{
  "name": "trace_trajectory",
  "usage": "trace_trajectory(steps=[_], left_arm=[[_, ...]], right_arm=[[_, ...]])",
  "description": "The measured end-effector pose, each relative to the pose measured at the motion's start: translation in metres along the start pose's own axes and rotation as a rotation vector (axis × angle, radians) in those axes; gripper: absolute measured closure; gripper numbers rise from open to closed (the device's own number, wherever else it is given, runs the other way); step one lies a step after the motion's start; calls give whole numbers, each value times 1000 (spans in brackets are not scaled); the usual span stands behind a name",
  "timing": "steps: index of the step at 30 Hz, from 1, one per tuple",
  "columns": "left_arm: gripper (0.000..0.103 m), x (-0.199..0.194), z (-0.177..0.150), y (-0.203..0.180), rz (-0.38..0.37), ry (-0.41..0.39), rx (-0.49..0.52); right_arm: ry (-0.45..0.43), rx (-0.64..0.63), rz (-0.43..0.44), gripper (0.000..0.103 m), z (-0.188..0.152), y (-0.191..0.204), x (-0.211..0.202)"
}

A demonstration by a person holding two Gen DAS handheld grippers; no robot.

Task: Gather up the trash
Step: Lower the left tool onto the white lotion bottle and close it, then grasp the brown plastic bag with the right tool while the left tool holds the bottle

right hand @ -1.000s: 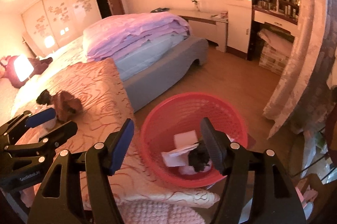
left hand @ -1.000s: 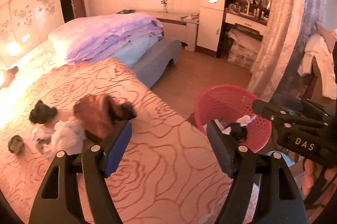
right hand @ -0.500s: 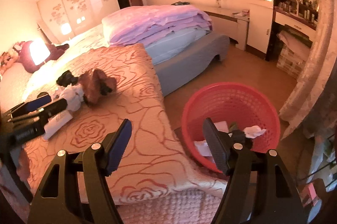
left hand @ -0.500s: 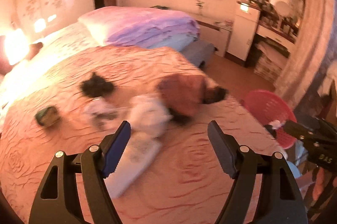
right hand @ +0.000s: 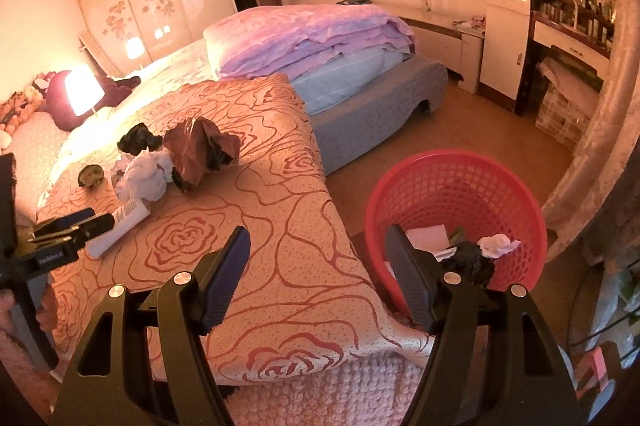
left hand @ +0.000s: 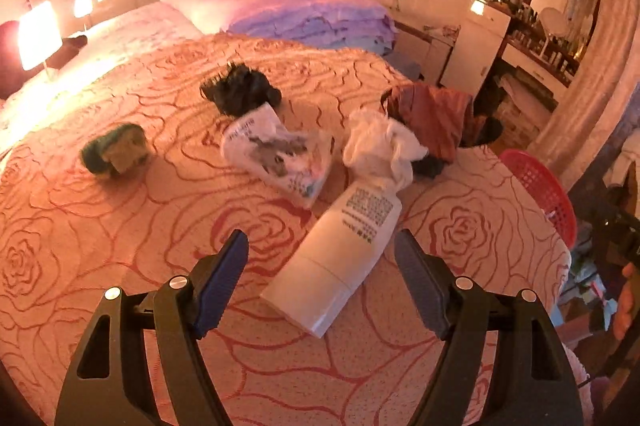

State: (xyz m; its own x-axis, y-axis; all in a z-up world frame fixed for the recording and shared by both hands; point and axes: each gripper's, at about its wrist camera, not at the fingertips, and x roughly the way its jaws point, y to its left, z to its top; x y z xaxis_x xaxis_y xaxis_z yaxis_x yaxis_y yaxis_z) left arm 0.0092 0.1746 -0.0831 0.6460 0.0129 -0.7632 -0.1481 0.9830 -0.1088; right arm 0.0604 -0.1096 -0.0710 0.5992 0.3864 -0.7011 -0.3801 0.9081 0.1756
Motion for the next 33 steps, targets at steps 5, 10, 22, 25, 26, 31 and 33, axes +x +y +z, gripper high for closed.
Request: trace_trajectory(steps=[5,10,22,25,26,31,33], left_arm=[[31,7,-10,-8,-22,28,23],[31,5,-17,-18,-64,29,55],[57,12,-10,-22,-53,2,69],[62,11,-11,-20,-67,-2,67],[62,11,-11,-20,-68,-4,67],[64,10,-13,-21,-79,-7,67],[64,9,-14,-21,-85,-8,65]], right_arm=[[6,-2,1,35,0,0,0],[19,-9,5,35,-2,3,3],[35,-52,6,35,7,22,17],[30,-75,5,35,15,31,23],[29,-81,5,35,17,33,25],[28,-125,6,35,30,48,39],[24,-140,12,35,37,55,45]])
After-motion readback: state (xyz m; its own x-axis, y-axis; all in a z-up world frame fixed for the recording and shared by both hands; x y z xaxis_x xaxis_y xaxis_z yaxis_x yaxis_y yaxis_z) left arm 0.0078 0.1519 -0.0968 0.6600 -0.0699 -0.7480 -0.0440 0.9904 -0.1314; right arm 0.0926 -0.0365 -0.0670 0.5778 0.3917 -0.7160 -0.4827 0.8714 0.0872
